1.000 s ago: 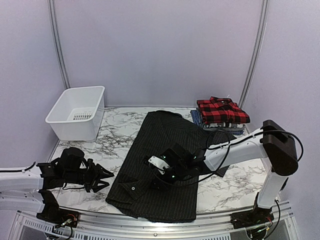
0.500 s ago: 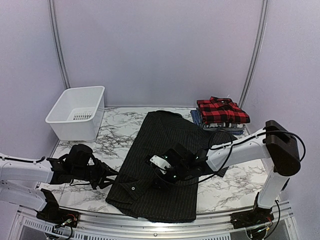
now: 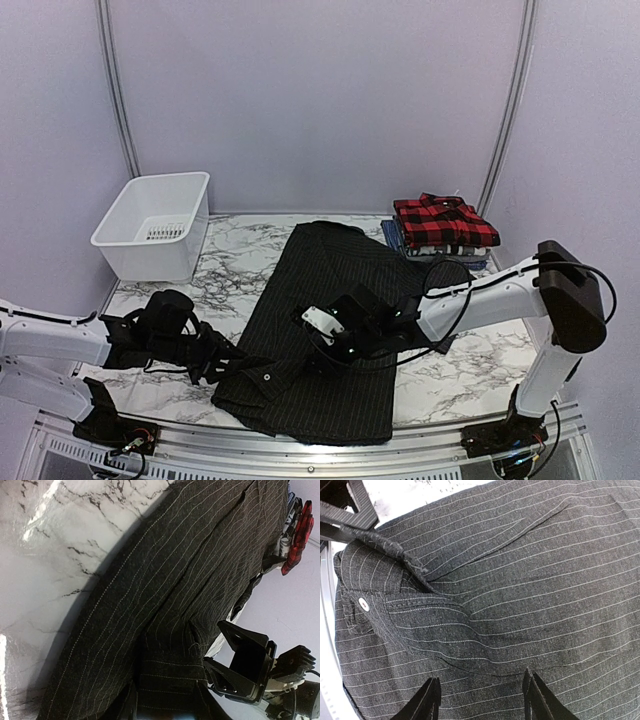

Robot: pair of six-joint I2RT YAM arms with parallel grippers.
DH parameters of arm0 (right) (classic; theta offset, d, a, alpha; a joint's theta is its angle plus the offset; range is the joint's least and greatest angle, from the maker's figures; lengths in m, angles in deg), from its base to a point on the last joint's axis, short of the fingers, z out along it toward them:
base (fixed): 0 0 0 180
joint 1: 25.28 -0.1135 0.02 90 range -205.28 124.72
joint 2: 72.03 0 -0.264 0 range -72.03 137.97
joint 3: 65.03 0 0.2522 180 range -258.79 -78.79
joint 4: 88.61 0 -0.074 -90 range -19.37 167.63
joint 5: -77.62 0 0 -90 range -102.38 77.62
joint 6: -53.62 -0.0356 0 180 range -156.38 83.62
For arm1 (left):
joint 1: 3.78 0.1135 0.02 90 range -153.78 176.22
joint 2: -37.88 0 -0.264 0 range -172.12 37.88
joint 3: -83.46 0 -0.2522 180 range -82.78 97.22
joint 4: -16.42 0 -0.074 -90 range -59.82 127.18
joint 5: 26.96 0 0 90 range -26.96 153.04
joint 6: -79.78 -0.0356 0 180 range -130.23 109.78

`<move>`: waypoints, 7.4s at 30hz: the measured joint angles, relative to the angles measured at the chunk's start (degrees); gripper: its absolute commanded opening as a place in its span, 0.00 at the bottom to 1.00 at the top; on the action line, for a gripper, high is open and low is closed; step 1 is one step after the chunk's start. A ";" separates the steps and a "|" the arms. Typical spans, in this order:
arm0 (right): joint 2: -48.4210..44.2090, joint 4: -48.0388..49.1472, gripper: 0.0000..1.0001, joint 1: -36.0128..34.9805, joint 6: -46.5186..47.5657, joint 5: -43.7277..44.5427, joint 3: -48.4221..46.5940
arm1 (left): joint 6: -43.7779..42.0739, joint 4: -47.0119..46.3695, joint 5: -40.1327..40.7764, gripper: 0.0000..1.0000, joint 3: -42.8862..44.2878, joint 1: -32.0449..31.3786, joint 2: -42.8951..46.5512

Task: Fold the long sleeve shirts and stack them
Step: Adjust the sleeve of the 1/3-folded shirt, then move the 1/3-folded shirt to the center of the board, then pick up the sleeve from the center of the board, then pass from the right arm to the left

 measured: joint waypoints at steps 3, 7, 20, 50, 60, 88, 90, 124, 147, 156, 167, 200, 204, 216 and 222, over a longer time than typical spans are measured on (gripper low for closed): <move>-0.02 0.00 0.52 0.00 0.00 0.04 0.02 | 0.11 0.15 -0.13 0.41 0.02 -0.63 -0.02; -0.15 0.00 0.52 0.00 -0.02 0.28 0.24 | 0.55 -0.11 -0.11 0.24 1.16 -1.90 -1.46; -5.05 -2.36 0.52 3.54 -1.70 4.31 0.31 | -7.17 13.18 2.58 0.00 14.29 -3.48 -3.45; -5.01 -4.02 0.53 12.92 -4.63 7.10 -4.83 | -27.74 32.33 11.63 0.00 20.61 -7.87 -2.47; 5.57 -1.92 0.51 12.94 -5.44 4.37 -14.34 | -31.08 34.84 10.43 0.57 20.81 -7.87 -7.32; 25.86 1.99 0.46 25.77 -5.62 -2.51 -28.00 | -38.49 39.30 2.71 0.71 19.91 -14.38 4.50; 25.86 1.99 0.46 25.77 -5.62 -2.51 -28.00 | -38.71 39.47 2.47 0.72 19.91 -15.47 4.15; 25.86 1.53 0.45 25.77 -4.48 -2.64 -28.15 | -34.07 27.10 -1.01 0.60 24.74 -19.58 1.99; 1.68 -2.97 0.44 26.21 -3.21 13.25 -16.44 | -53.96 19.32 4.94 0.45 57.46 4.11 -41.48; -11.02 -5.01 0.43 27.10 -4.13 16.74 -5.11 | -55.78 14.88 9.62 0.45 76.54 5.18 -62.97; -20.48 -6.43 0.47 27.10 -4.76 20.04 4.26 | -49.22 10.23 13.03 0.45 76.00 11.43 -67.38; -13.90 -10.45 0.12 21.55 -16.33 32.52 18.49 | -55.10 12.15 3.91 0.51 75.30 15.17 -57.90; -13.55 -12.66 0.00 21.49 -16.31 32.68 16.50 | -55.49 12.17 2.05 0.51 74.27 14.23 -54.31; -20.65 -18.14 0.00 20.96 -14.32 18.03 0.79 | -58.69 12.98 -2.12 0.58 61.46 6.80 -40.72; -17.14 -10.78 0.00 20.85 -17.42 4.42 -2.89 | -60.30 11.43 -2.23 0.64 54.73 -0.48 -34.91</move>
